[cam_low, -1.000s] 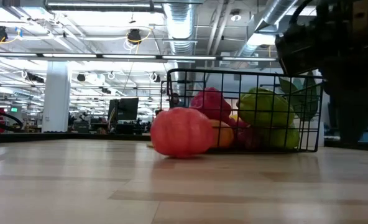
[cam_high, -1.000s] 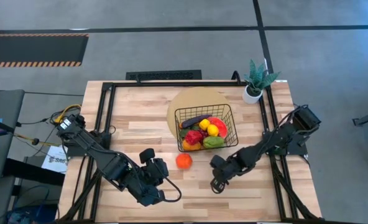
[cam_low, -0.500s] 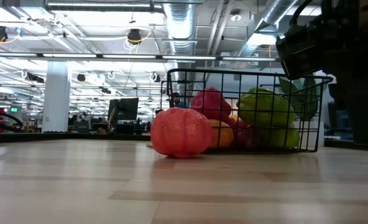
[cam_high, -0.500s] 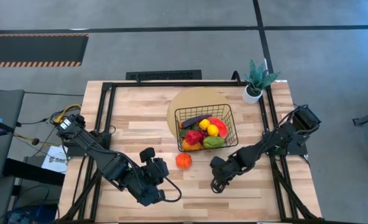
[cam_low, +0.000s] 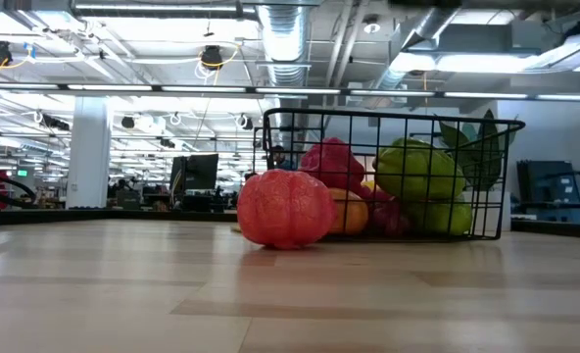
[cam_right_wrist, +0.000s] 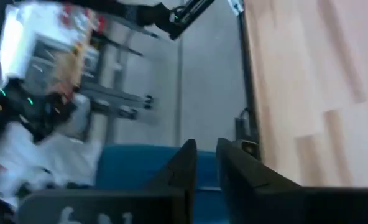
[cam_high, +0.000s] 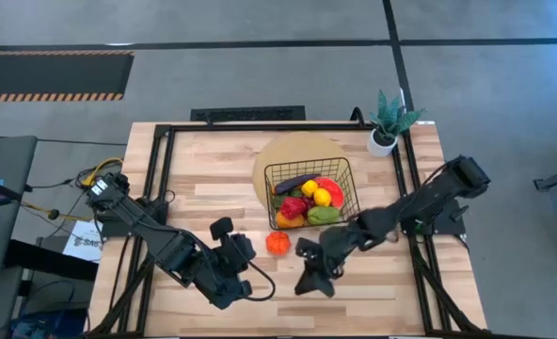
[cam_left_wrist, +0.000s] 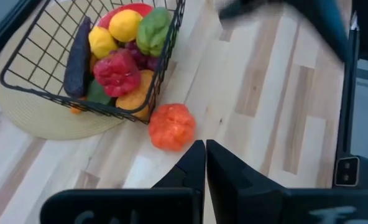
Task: Build produce basket
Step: Put the orange pumpkin into the wire basket
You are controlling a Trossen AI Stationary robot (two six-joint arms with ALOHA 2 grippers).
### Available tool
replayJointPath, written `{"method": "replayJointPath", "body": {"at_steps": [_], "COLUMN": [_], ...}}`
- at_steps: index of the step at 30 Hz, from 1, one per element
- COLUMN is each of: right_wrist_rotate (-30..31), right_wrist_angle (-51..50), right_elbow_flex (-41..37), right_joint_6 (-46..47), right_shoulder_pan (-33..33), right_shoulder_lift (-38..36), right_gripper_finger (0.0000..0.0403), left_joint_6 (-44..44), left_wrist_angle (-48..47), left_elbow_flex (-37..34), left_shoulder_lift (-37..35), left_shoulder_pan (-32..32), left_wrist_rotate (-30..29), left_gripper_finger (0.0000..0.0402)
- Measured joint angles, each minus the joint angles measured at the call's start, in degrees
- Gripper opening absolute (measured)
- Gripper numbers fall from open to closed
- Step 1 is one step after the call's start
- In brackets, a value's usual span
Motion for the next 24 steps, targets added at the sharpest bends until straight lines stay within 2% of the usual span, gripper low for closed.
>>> {"method": "replayJointPath", "body": {"at_steps": [2,3,6,9,14,17,24], "right_wrist_rotate": [1.48,4.35,16.82,26.42,27.91,25.21,23.57], "right_wrist_angle": [-10.10,-15.85,-37.37,-53.34,-58.71,-58.13,-58.12], "right_elbow_flex": [4.43,6.99,14.49,19.69,18.77,16.04,14.65], "right_joint_6": [-5.05,-7.69,-13.23,-12.30,-6.80,-4.65,-7.65], "right_shoulder_pan": [-0.75,-1.05,-1.09,-0.36,2.42,3.46,1.92], "right_shoulder_lift": [-2.38,-3.32,-6.11,-6.78,-4.74,-0.75,9.45], "right_gripper_finger": [0.0068,0.0060,0.0026,0.0008,0.0004,0.0003,0.0002], "left_joint_6": [-0.21,-0.25,-0.24,0.62,0.79,0.81,0.77], "left_wrist_angle": [-0.05,-0.17,-0.28,-0.70,-2.13,-2.19,-2.14], "left_elbow_flex": [0.00,0.00,0.00,0.00,0.00,0.00,0.00], "left_shoulder_lift": [0.00,0.00,0.00,-0.01,-0.02,-0.02,-0.02], "left_shoulder_pan": [0.00,0.00,-0.02,-0.02,-0.02,-0.02,-0.02], "left_wrist_rotate": [0.38,0.55,0.96,1.09,1.45,1.45,1.47], "left_gripper_finger": [0.0000,0.0000,0.0000,0.0000,0.0000,0.0000,0.0000]}}
